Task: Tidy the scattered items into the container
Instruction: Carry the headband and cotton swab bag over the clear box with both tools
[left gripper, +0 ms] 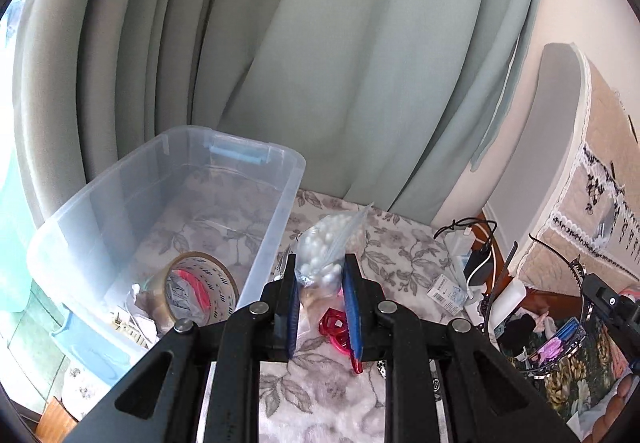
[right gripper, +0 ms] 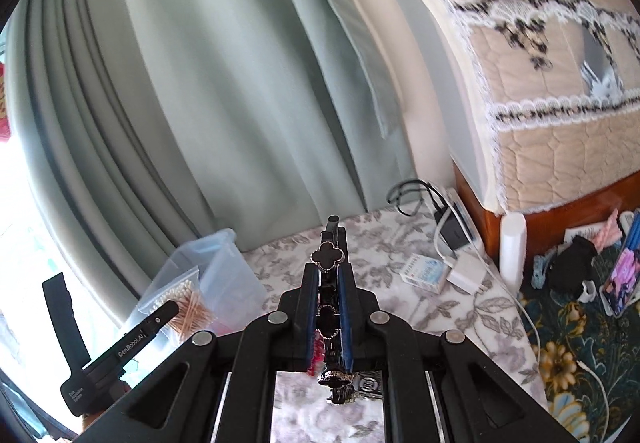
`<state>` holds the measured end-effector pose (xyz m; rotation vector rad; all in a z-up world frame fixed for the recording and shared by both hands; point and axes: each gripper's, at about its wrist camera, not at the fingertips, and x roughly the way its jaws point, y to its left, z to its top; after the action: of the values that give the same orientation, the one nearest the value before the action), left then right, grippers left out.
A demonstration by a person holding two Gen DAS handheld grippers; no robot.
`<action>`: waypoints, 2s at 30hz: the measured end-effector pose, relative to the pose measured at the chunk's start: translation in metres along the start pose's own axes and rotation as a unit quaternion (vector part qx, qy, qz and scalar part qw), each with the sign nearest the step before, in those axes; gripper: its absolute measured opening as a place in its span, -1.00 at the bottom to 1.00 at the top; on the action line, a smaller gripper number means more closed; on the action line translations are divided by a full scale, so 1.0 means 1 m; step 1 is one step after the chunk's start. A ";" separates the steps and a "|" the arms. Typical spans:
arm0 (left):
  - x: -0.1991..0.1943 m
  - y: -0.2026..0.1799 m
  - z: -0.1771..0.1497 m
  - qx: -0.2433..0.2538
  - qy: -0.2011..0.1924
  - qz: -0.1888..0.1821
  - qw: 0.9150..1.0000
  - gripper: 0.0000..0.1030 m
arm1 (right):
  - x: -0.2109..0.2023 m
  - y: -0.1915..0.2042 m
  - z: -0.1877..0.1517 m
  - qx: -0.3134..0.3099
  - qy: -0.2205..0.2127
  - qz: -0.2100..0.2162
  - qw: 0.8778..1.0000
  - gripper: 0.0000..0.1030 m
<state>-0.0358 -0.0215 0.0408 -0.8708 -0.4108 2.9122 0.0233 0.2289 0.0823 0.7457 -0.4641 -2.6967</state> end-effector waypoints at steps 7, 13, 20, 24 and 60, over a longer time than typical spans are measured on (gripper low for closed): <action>-0.036 0.028 0.015 -0.033 -0.043 -0.001 0.999 -0.60 | -0.004 0.056 0.018 -0.036 -0.012 0.053 0.998 -0.79; -0.062 0.062 0.024 -0.066 -0.077 0.012 0.995 -0.61 | 0.008 0.110 0.021 -0.072 -0.005 0.098 0.993 -0.79; -0.072 0.097 0.027 -0.096 -0.095 0.034 0.990 -0.64 | 0.027 0.170 0.010 -0.121 0.012 0.140 0.983 -0.79; -0.067 0.113 0.024 -0.114 -0.090 0.041 0.989 -0.67 | 0.040 0.193 0.003 -0.139 0.024 0.153 0.978 -0.79; -0.001 0.160 0.022 -0.164 -0.036 0.058 0.984 -0.67 | 0.170 0.234 -0.041 -0.161 0.123 0.143 0.969 -0.73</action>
<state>-0.0463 -0.1810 0.0149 -0.8521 -0.8948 3.0388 -0.0469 -0.0541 0.0639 0.8302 -0.0612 -2.2933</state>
